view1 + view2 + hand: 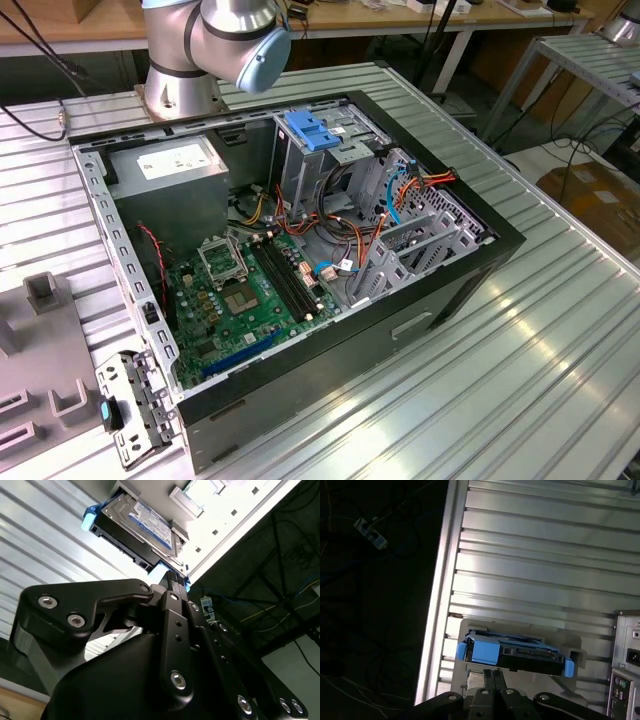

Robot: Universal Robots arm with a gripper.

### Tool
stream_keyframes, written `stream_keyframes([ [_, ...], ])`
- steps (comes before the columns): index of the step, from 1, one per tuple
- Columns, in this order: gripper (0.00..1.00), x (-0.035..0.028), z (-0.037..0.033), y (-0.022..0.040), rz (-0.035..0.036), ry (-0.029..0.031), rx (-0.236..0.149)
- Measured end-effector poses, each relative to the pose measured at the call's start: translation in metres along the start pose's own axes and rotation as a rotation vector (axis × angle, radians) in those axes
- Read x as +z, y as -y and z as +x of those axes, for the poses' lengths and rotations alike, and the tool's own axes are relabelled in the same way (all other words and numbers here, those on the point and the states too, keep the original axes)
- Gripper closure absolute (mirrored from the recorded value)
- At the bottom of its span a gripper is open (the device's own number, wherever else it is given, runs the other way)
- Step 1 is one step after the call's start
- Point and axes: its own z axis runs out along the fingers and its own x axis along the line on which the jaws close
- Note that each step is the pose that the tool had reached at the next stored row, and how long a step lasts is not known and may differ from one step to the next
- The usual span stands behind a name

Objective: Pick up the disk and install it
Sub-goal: 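Pick up the disk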

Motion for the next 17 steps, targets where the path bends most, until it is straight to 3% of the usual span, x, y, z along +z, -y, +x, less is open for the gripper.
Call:
stream_keyframes([
  [2,0.89,0.0000,0.0000,0.0000,0.0004,-0.0012,-0.031],
  [6,0.89,0.0000,0.0000,0.0000,0.0021,-0.0056,-0.140],
  [17,0.89,0.0000,0.0000,0.0000,0.0052,-0.0139,-0.348],
])
